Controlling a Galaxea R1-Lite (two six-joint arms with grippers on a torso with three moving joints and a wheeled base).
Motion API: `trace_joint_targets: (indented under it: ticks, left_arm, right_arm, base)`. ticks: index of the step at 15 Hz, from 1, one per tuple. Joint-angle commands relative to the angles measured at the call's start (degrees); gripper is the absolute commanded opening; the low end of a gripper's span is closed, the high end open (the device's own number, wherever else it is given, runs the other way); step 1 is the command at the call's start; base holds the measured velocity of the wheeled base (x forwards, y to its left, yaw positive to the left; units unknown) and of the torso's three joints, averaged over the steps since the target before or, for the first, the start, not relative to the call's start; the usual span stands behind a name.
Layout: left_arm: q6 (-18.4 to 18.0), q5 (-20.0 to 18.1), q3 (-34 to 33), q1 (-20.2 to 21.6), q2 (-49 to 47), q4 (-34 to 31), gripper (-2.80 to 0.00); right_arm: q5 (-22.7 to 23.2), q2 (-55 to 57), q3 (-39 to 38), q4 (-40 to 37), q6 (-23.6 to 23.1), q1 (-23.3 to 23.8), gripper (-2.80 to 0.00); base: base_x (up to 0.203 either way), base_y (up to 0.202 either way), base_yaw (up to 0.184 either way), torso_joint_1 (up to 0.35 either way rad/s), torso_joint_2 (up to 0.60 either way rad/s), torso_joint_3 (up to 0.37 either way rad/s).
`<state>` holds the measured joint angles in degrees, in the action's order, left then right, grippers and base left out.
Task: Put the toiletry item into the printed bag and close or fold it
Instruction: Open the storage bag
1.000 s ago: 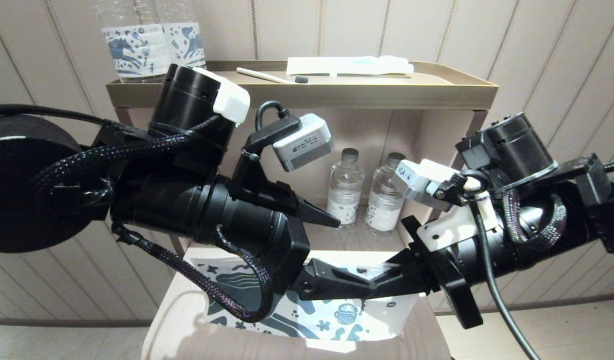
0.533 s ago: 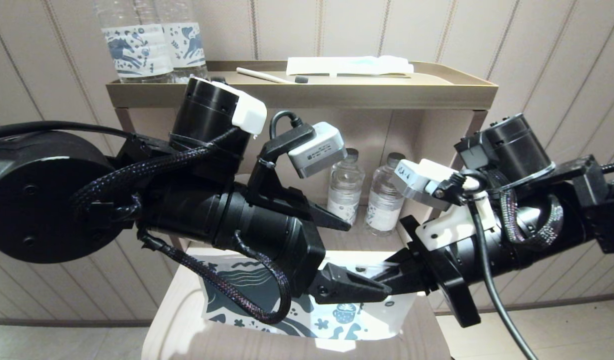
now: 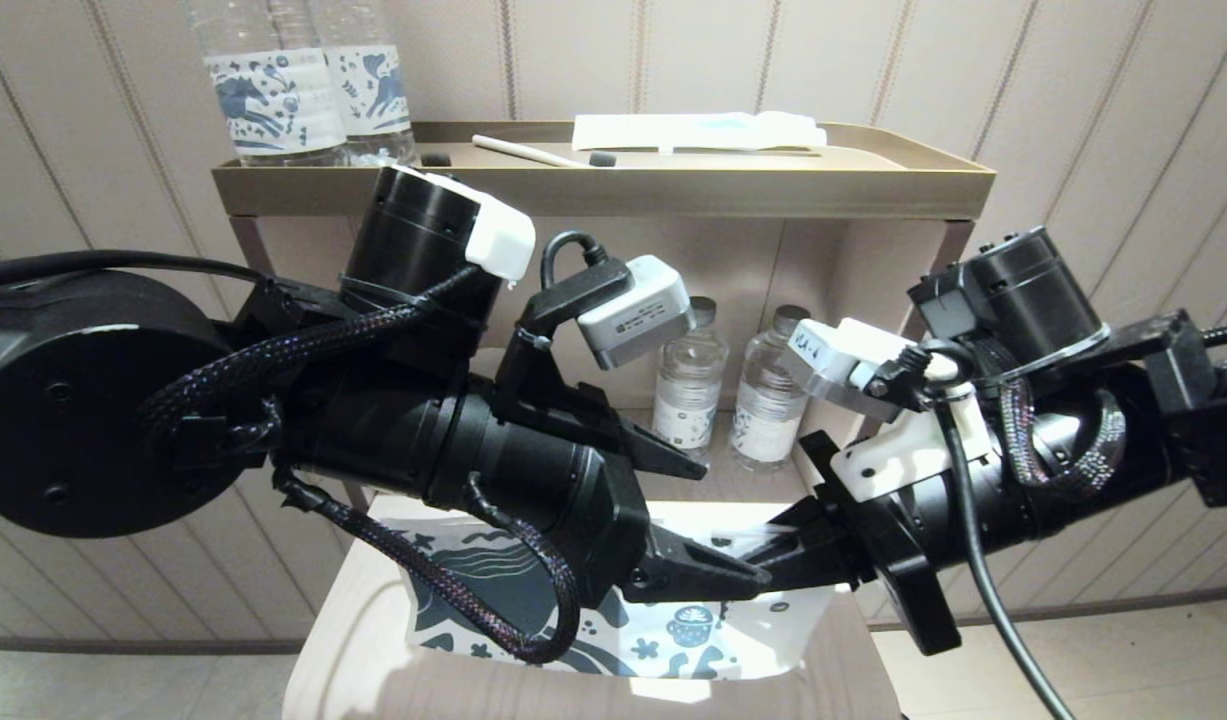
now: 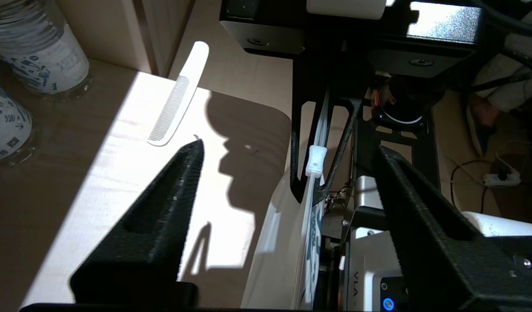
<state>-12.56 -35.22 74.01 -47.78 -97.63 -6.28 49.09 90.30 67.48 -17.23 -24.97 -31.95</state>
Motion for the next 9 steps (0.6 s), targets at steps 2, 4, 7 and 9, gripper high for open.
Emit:
trace_joint_targets:
  ticks: [2, 4, 7, 9]
  left_arm:
    - [0.03, -0.20, 0.12, -0.21, 0.25, -0.04, -2.80]
    - [-0.10, -0.20, -0.09, -0.29, 0.25, -0.13, -2.80]
    - [-0.19, -0.29, -0.18, -0.47, 0.25, -0.05, -2.80]
    - [-0.26, -0.29, -0.27, -0.56, 0.25, -0.12, -2.80]
  right_arm:
    - [0.30, -0.16, 0.02, -0.09, -0.17, -0.05, -2.80]
    - [0.30, -0.21, 0.02, -0.09, -0.17, -0.05, -2.80]
    - [0.30, -0.12, 0.02, -0.09, -0.17, -0.05, -2.80]
    - [0.30, -0.16, 0.02, -0.09, -0.17, 0.00, -2.80]
  base:
    - [0.000, 0.000, 0.000, 0.000, 0.00, 0.000]
    - [0.000, 0.000, 0.000, 0.000, 0.00, 0.000]
    - [0.000, 0.000, 0.000, 0.000, 0.00, 0.000]
    - [0.000, 0.000, 0.000, 0.000, 0.00, 0.000]
